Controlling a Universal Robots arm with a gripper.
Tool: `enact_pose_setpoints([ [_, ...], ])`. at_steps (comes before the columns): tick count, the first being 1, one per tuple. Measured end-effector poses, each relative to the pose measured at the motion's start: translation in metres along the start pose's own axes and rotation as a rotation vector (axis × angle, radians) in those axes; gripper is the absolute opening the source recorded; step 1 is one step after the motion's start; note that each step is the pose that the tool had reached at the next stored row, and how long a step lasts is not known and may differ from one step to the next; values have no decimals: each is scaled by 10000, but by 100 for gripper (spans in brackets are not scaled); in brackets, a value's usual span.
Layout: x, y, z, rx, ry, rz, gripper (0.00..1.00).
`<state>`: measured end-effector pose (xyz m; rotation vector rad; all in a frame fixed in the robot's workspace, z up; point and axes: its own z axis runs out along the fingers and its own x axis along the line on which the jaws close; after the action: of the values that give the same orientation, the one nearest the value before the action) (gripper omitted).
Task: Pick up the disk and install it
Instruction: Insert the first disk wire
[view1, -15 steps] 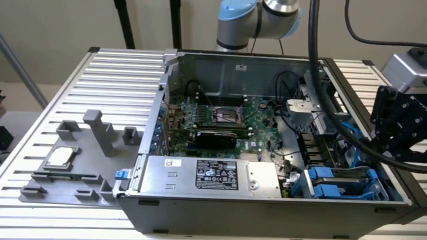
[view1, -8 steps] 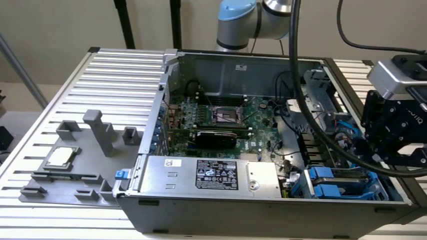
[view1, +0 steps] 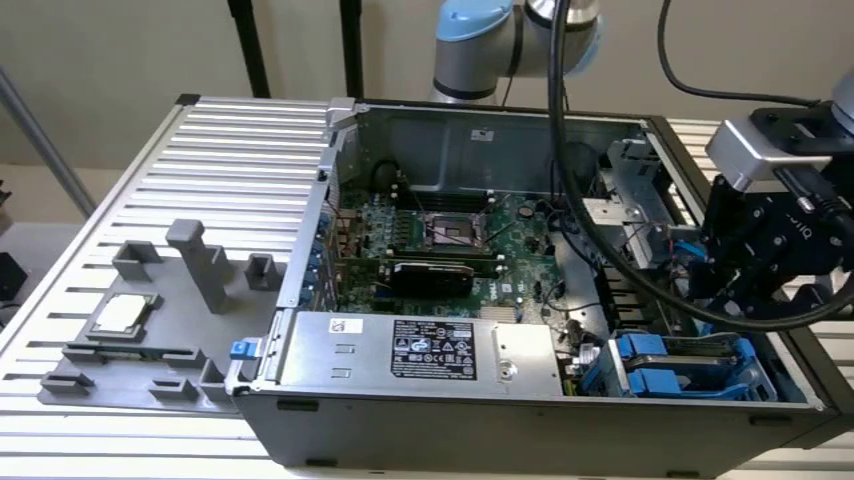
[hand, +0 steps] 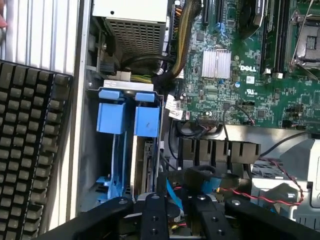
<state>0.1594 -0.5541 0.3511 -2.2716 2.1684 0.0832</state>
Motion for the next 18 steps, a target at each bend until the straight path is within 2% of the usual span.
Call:
enact_pose_setpoints([
  [4,-28,59,8,-1,10,-32,100],
  [10,-29,268,16,-3,11,-79,100],
  [13,30,321,15,-3,12,-79,100],
  [18,216,331,8,-2,-30,-81,100],
])
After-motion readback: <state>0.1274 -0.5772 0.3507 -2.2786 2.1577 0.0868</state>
